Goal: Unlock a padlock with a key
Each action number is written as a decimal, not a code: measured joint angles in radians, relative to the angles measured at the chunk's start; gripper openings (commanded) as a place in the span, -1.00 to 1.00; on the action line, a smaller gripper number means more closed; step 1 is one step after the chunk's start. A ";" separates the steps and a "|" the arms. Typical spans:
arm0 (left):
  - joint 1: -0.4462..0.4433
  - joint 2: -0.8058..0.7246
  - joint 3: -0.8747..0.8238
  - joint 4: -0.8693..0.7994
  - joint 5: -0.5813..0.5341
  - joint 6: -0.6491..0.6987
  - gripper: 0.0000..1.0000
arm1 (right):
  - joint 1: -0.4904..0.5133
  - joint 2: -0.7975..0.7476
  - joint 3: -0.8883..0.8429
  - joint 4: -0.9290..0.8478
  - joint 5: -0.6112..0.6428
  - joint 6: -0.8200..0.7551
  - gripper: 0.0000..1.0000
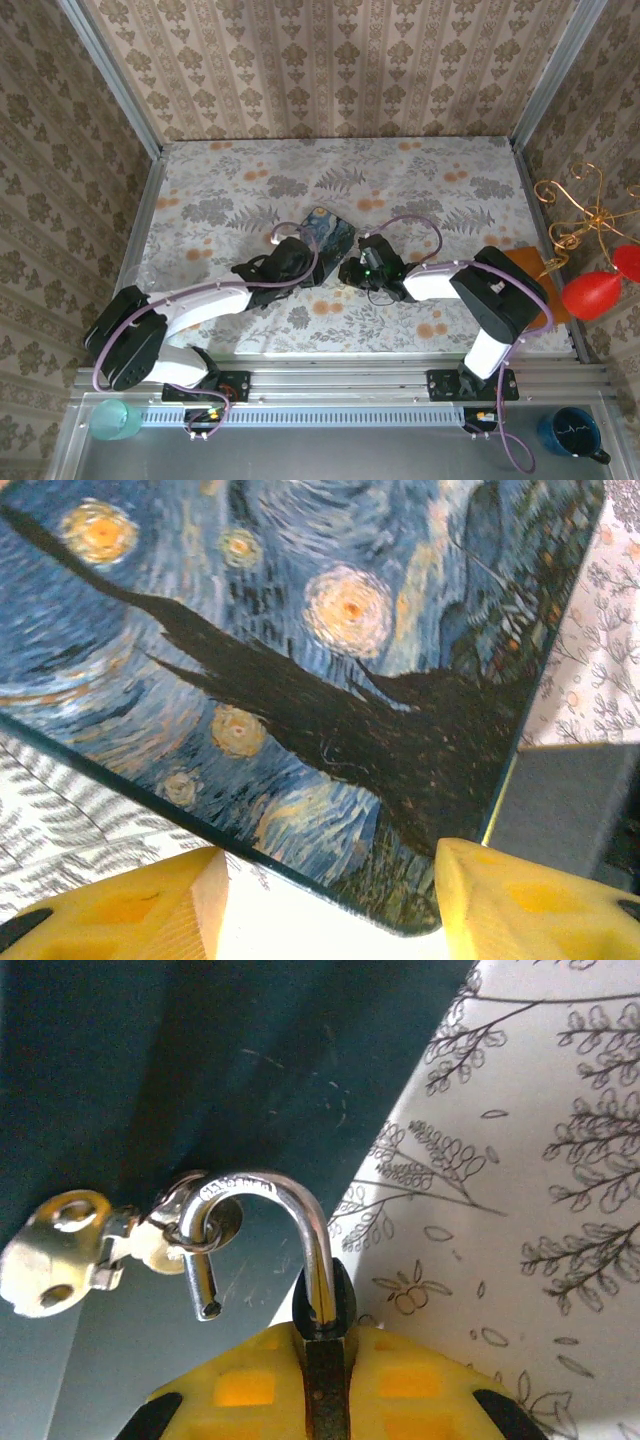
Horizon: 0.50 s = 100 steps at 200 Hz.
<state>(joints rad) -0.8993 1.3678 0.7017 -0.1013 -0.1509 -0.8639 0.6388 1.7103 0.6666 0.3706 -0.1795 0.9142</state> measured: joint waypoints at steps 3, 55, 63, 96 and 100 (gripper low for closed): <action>-0.004 0.000 0.000 0.000 -0.003 -0.003 0.13 | -0.001 0.000 0.000 0.000 -0.002 0.000 -0.99; -0.045 0.000 0.001 -0.003 -0.029 -0.027 0.13 | -0.026 0.000 0.002 -0.002 -0.017 0.006 -1.00; -0.050 0.000 0.001 -0.003 -0.034 -0.028 0.13 | -0.028 0.000 0.002 -0.003 -0.019 0.006 -1.00; -0.063 0.005 0.003 -0.003 -0.049 -0.039 0.13 | -0.034 0.000 0.024 -0.046 -0.029 0.006 -1.00; -0.064 0.007 0.005 -0.003 -0.051 -0.042 0.13 | -0.034 0.000 0.028 -0.055 -0.031 0.006 -1.00</action>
<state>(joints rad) -0.9630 1.3750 0.7071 -0.1040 -0.2020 -0.9058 0.6044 1.7100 0.6949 0.3161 -0.2108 0.9199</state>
